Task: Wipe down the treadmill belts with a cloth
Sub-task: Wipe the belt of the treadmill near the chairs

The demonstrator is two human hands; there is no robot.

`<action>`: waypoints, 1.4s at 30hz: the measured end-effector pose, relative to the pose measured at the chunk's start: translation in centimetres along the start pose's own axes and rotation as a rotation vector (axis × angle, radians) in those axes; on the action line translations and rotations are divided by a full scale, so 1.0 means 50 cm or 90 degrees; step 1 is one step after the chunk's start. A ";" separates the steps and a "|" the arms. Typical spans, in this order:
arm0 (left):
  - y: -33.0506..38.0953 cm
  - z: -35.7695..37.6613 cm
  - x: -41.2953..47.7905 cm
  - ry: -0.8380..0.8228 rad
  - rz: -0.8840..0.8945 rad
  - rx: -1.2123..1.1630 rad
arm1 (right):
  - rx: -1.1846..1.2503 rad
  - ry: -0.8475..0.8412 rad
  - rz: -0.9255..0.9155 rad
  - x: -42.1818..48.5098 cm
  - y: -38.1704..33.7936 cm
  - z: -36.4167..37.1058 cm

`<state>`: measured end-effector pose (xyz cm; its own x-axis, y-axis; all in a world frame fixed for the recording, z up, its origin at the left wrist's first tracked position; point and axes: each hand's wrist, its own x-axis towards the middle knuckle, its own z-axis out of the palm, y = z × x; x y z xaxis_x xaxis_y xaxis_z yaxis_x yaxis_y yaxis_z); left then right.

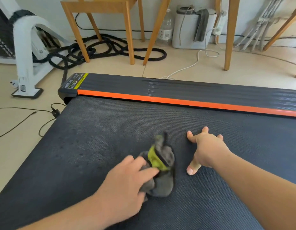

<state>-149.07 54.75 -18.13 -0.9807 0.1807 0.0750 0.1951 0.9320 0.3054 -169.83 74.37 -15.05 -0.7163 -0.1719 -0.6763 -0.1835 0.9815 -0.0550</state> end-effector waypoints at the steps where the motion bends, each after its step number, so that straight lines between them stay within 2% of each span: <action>1: -0.019 -0.013 0.000 -0.013 0.043 0.022 | 0.000 0.003 -0.001 -0.001 0.000 0.003; 2: -0.055 -0.023 0.010 -0.022 0.048 0.053 | -0.002 0.006 -0.001 -0.003 -0.001 0.005; 3: -0.097 -0.033 0.026 -0.013 0.001 0.085 | -0.006 0.010 -0.003 -0.003 -0.001 0.006; 5: -0.156 -0.046 0.055 0.074 -0.196 0.093 | -0.011 0.020 -0.010 -0.004 0.000 0.007; 6: -0.158 -0.042 0.058 0.101 -0.269 0.075 | -0.010 0.026 -0.011 -0.005 0.000 0.007; 7: -0.131 -0.029 0.055 0.108 -0.294 0.069 | -0.013 0.030 -0.010 -0.007 -0.002 0.008; 8: -0.084 -0.018 0.049 0.094 -0.272 0.070 | -0.018 0.033 -0.007 -0.009 -0.003 0.008; 11: 0.077 -0.009 0.000 0.018 -0.106 0.014 | -0.012 0.038 0.004 -0.016 -0.004 0.006; 13: 0.086 -0.027 -0.009 -0.036 -0.060 0.015 | -0.005 0.040 0.002 -0.017 -0.003 0.011; 15: 0.036 -0.036 0.015 -0.048 -0.054 0.081 | 0.004 0.049 0.001 -0.017 0.000 0.017; 17: -0.032 -0.045 0.043 -0.030 -0.159 0.157 | 0.000 0.059 -0.001 -0.015 0.002 0.023; 19: -0.048 -0.040 0.059 0.006 -0.303 0.154 | -0.008 0.058 0.003 -0.014 0.002 0.022; 20: -0.027 -0.032 0.058 0.027 -0.341 0.133 | -0.013 0.054 0.006 -0.013 0.001 0.021; 22: 0.051 -0.004 0.037 0.057 -0.293 0.105 | -0.031 0.050 0.005 -0.007 0.000 0.020; 23: 0.097 0.014 0.021 0.071 -0.226 0.074 | -0.035 0.053 0.007 -0.005 0.001 0.018; 25: 0.166 0.038 -0.017 0.031 -0.074 0.008 | -0.040 0.071 0.000 -0.006 0.006 0.015; 27: 0.155 0.044 -0.028 -0.015 0.037 0.014 | -0.035 0.088 -0.009 -0.003 0.007 0.018; 28: 0.126 0.039 -0.020 -0.015 0.051 0.035 | -0.032 0.085 -0.009 -0.004 0.008 0.018; 30: 0.046 0.023 0.010 0.024 -0.033 0.080 | -0.032 0.058 -0.002 -0.008 0.007 0.013; 33: -0.041 -0.005 0.036 0.075 -0.310 0.069 | -0.043 0.033 0.004 -0.012 0.005 0.012; 34: -0.036 -0.001 0.035 0.103 -0.342 0.069 | -0.042 0.037 0.005 -0.012 0.004 0.013; 36: 0.025 0.009 0.012 0.105 -0.298 0.064 | -0.038 0.040 0.003 -0.017 -0.001 0.012; 39: 0.133 0.027 -0.069 -0.001 -0.119 -0.030 | 0.002 0.069 -0.002 -0.043 -0.005 0.015; 41: 0.140 0.023 -0.109 -0.066 0.000 -0.040 | 0.027 0.148 -0.012 -0.077 0.004 0.038; 42: 0.121 0.018 -0.112 -0.062 0.042 -0.015 | 0.030 0.203 -0.030 -0.097 0.012 0.059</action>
<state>-142.40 59.66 -17.57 -0.9625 0.2713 0.0040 0.2578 0.9098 0.3252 -164.48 76.03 -13.98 -0.8839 -0.2281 -0.4083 -0.1959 0.9733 -0.1195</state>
